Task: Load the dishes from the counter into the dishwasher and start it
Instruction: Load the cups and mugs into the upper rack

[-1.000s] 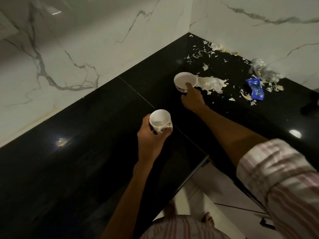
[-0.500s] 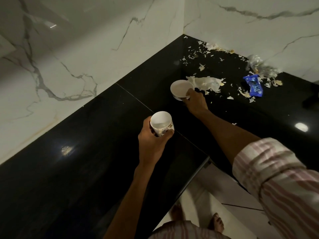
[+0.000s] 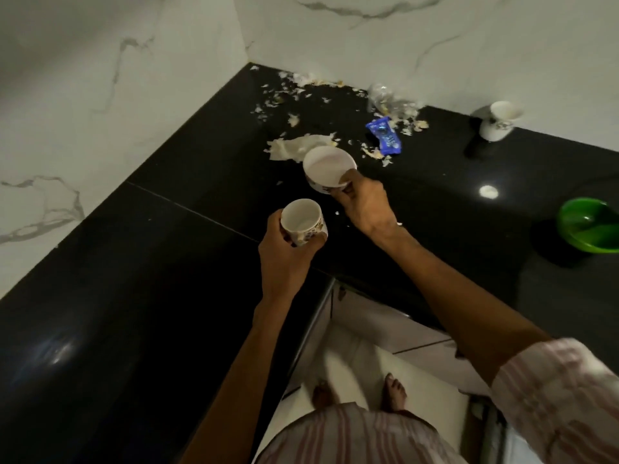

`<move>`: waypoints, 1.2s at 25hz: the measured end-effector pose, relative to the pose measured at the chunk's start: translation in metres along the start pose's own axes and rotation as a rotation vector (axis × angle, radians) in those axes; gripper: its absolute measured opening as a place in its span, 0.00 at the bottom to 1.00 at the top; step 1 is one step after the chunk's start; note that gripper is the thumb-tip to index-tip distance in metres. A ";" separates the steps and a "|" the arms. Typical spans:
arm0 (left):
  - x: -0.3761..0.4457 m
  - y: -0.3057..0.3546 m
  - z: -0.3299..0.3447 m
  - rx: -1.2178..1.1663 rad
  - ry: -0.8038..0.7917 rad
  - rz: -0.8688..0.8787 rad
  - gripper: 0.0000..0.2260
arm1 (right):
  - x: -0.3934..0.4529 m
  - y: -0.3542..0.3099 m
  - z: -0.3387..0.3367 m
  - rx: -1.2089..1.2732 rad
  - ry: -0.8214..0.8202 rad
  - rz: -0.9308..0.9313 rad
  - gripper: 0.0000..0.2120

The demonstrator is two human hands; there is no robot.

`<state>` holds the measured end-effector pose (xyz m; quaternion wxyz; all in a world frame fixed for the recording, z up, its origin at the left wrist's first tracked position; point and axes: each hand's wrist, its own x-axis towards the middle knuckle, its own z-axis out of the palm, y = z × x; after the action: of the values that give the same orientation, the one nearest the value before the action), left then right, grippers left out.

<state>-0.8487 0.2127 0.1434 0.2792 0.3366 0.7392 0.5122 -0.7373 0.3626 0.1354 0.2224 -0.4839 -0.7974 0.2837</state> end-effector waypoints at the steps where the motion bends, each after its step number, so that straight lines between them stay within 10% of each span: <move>1: -0.003 0.003 0.011 0.012 -0.023 0.021 0.32 | -0.011 0.010 -0.009 -0.002 0.031 0.003 0.14; 15: -0.064 0.039 0.146 0.036 -0.337 0.176 0.32 | -0.147 0.154 -0.119 -0.154 0.336 0.371 0.11; 30: -0.120 0.061 0.229 0.092 -0.381 0.148 0.30 | -0.180 0.219 -0.155 -0.143 0.277 0.414 0.12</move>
<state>-0.5877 0.2643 0.1362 0.3601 0.4930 0.6689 0.4240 -0.4211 0.3188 0.0893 0.2318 -0.6855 -0.6614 0.1970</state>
